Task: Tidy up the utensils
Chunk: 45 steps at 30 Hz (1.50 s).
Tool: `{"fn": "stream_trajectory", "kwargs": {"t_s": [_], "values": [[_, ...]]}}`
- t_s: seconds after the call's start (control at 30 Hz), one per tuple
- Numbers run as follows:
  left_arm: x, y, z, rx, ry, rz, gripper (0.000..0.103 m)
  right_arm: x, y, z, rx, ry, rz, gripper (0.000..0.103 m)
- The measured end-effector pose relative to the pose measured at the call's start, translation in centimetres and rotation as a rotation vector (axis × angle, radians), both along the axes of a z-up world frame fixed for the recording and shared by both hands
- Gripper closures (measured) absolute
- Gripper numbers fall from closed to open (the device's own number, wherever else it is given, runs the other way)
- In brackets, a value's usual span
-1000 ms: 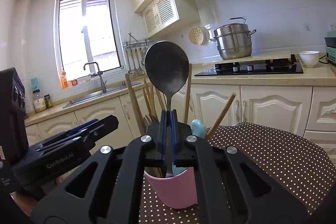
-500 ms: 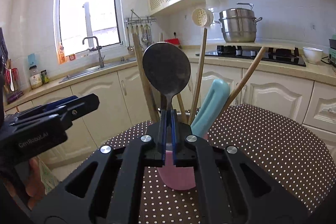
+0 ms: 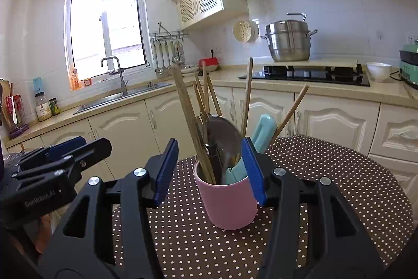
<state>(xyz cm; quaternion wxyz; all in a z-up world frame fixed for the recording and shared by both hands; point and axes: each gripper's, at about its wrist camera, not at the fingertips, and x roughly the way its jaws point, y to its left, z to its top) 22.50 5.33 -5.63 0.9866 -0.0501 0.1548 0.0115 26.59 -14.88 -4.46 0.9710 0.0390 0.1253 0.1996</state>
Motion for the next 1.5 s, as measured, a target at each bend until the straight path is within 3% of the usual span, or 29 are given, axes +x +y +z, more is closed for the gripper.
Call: {"fn": "stream_trajectory", "kwargs": {"t_s": [0.23,0.5,0.9,1.13,1.5], "values": [[-4.3,-0.5,1.7,0.033,-0.058,0.01,0.034,-4.6,-0.7,2.3,-0.001,-0.048,-0.038,0.051],[-9.8,-1.4,3.9,0.082,-0.133,0.017,0.022,-11.3,-1.5,4.9,-0.026,-0.102,-0.087,0.036],[-16.7,-3.0,6.5,0.087,-0.205,-0.005,0.018,-18.3,-2.2,6.8,-0.041,-0.163,-0.123,0.023],[-18.2,-3.5,7.1,0.091,-0.229,0.009,0.018,-19.9,-2.0,7.5,-0.085,-0.226,-0.155,0.021],[-18.8,-3.7,7.4,0.111,-0.245,0.04,0.018,-20.5,-2.1,7.6,-0.095,-0.235,-0.161,0.021]]}}
